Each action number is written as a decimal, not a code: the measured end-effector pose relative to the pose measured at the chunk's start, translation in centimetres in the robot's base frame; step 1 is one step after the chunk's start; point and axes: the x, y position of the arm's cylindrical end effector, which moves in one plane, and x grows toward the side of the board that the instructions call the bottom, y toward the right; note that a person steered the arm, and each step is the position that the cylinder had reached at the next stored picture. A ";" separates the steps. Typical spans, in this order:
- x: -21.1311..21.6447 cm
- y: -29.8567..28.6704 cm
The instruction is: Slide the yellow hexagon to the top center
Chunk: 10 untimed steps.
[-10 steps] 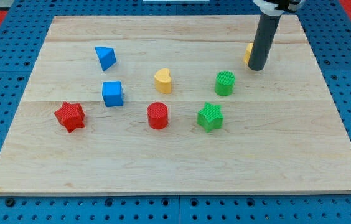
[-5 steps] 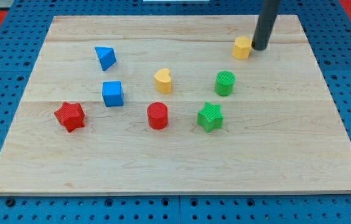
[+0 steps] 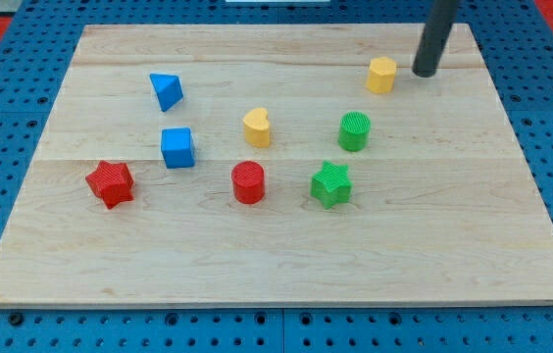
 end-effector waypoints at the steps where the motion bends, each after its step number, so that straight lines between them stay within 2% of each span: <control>1: 0.1 -2.1; 3: 0.1 -3.4; 4: 1.5 -0.6; 5: 7.0 1.8; 6: 7.0 0.8; 7: 2.7 -0.2; 10: 1.7 -7.5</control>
